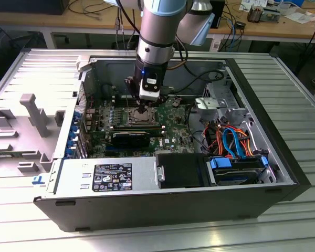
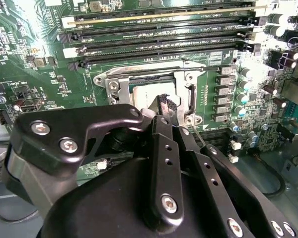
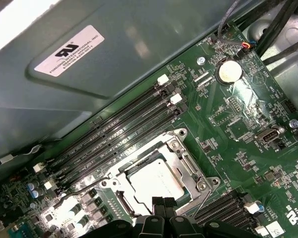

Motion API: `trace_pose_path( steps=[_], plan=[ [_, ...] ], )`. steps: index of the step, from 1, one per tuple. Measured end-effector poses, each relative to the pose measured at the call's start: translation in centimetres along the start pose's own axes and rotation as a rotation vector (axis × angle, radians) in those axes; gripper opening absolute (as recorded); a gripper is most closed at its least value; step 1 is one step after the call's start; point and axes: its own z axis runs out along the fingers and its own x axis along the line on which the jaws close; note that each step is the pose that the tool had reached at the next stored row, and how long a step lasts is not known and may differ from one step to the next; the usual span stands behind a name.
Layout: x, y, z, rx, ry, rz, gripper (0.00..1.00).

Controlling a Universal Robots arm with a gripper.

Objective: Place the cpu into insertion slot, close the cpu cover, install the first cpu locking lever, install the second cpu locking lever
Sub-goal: 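Install the first cpu locking lever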

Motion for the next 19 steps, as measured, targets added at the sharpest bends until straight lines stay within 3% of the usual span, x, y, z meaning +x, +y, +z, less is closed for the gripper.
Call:
trace_pose_path(
  steps=[19],
  plan=[
    [0.0, 0.0, 0.0, 0.0075, -0.0048, -0.069, 0.11]
  ],
)
